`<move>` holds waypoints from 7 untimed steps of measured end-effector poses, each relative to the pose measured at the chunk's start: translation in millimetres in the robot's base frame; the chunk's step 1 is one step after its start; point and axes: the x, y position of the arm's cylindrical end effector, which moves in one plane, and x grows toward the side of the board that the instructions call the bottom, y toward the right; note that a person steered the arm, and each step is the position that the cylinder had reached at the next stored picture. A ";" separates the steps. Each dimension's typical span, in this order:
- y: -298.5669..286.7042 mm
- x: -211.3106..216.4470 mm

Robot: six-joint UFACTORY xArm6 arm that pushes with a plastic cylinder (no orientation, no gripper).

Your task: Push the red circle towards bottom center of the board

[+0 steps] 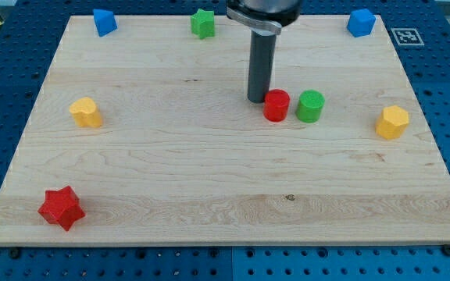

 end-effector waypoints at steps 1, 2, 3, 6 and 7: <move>19.0 17.9; 35.5 36.1; 72.7 64.6; 121.6 46.4; 132.9 68.3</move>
